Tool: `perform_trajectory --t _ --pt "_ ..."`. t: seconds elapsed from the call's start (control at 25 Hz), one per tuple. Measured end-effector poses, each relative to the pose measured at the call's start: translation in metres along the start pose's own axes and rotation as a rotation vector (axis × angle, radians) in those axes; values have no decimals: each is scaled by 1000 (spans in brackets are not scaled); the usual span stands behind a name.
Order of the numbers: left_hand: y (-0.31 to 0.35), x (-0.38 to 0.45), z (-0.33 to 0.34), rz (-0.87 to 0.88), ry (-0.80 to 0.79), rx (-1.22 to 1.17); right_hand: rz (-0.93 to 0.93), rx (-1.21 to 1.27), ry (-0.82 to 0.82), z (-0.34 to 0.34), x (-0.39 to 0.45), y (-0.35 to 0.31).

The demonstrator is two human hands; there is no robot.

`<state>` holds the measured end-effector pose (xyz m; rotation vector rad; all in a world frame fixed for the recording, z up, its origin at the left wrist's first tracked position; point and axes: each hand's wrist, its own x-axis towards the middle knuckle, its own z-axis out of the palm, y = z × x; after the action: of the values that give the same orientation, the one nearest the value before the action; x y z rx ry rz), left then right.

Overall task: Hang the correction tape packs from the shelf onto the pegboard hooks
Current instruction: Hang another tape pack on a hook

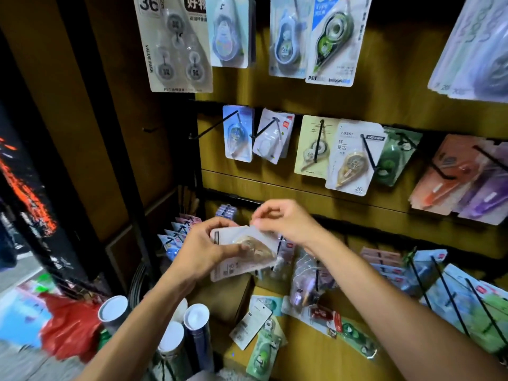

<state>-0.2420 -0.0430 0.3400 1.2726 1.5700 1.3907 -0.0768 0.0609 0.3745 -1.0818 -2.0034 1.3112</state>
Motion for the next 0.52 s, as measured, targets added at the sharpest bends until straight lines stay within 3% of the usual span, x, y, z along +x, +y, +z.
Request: perform_trajectory --t 0.24,0.4,0.52 --pt "32 -14 44 178 24 -86 -39 -123 9 -40 -70 22" --pt "41 -19 66 129 28 -297 -147 -35 278 -71 -111 28" --pt "32 -21 76 102 -22 -205 -191 113 467 -98 -138 26"
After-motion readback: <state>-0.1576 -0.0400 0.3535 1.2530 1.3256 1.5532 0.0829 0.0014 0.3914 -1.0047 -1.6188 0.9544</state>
